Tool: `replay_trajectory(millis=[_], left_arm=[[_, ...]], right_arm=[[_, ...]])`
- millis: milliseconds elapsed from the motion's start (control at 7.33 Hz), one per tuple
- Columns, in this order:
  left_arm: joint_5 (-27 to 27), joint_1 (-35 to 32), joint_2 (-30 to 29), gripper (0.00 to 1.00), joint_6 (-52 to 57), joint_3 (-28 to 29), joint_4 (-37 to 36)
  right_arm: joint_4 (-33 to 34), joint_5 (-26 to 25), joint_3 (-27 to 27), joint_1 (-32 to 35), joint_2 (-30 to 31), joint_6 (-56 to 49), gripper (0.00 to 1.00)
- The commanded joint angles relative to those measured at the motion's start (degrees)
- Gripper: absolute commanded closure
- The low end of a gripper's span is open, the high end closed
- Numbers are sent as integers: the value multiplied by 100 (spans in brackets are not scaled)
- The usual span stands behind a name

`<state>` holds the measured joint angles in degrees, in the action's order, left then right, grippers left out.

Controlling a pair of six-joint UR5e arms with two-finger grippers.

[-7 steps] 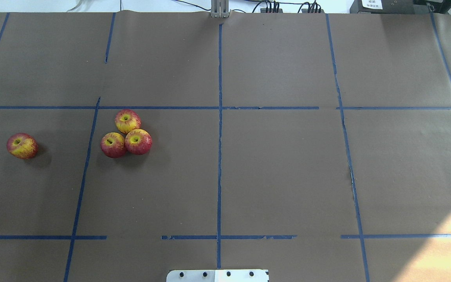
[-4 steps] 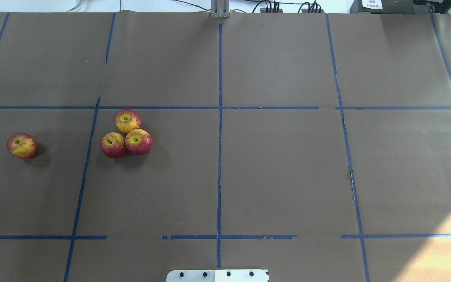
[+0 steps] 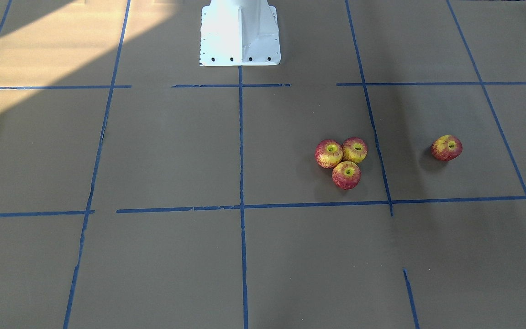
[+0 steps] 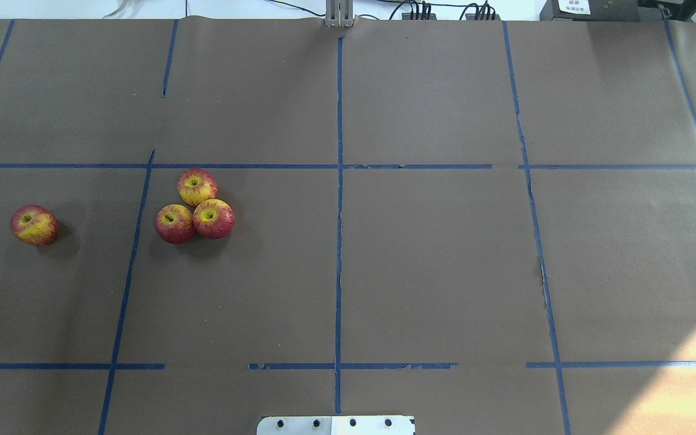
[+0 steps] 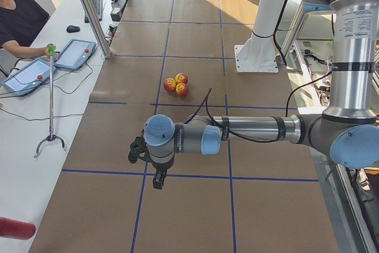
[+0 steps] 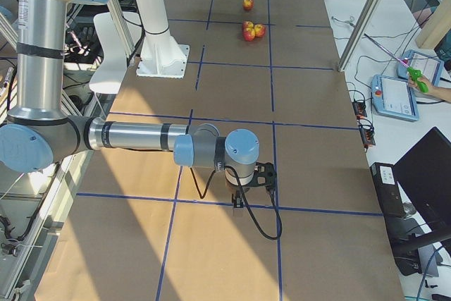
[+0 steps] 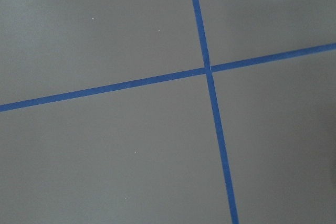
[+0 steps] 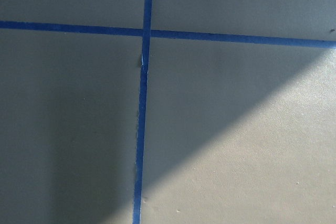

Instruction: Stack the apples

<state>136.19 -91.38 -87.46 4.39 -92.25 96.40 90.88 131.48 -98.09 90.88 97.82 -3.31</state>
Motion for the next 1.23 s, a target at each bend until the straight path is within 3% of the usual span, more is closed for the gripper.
replay_trajectory(millis=[0, 136, 273, 682, 818, 1091], left_arm=[[241, 802, 105, 0, -1992, -221, 998], [224, 1337, 132, 0, -3230, -284, 1639], [-264, 1960, 159, 0, -4226, -450, 2124], [-601, 3133, 159, 0, -6058, -452, 3084], [-959, 3457, 159, 0, -6107, -417, 3139], [-1015, 3548, 98, 0, -6108, -294, 3122]], right_arm=[[0, 0, 0, 0, 0, -3, 0], [-9, 0, 0, 0, 0, -3, 0], [0, 0, 0, 0, 0, -3, 0], [0, 0, 0, 0, 0, -3, 0], [0, 0, 0, 0, 0, -3, 0], [0, 0, 0, 0, 0, -3, 0]])
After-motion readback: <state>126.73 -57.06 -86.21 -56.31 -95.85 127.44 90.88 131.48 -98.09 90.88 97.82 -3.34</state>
